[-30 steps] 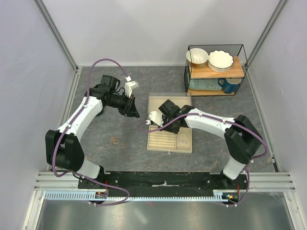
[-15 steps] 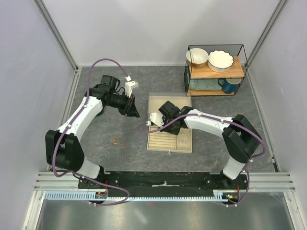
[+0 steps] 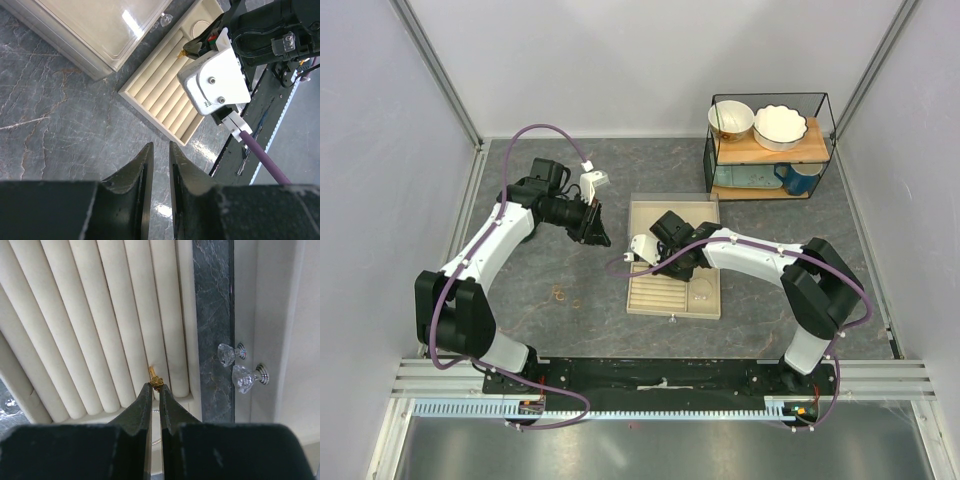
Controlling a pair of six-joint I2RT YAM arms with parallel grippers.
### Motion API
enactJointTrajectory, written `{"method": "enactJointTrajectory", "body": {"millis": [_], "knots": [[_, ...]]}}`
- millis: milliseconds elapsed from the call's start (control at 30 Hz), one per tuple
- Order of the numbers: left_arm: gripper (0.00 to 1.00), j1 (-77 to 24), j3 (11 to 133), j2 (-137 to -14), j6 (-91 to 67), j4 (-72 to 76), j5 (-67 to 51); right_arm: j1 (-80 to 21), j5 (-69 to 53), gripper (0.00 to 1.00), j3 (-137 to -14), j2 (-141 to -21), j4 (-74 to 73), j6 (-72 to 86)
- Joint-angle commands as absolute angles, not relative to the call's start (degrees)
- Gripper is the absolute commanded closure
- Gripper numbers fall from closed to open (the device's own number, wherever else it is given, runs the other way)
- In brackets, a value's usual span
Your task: Organize the mixed jewelry
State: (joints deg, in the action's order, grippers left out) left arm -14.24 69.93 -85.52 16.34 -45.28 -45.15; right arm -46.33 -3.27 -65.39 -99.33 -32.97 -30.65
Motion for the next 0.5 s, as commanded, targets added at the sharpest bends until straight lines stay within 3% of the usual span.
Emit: {"method": "enactJointTrajectory", "body": {"millis": [0, 467], "knots": [[0.75, -13.9, 69.8, -83.2, 17.2, -43.9, -45.6, -46.2, -3.8, 1.0, -64.9, -100.0, -32.7, -29.6], [0.75, -13.8, 69.7, -83.2, 17.1, -43.9, -46.0, -46.4, -4.0, 1.0, -63.2, -98.9, -31.9, -28.3]]}}
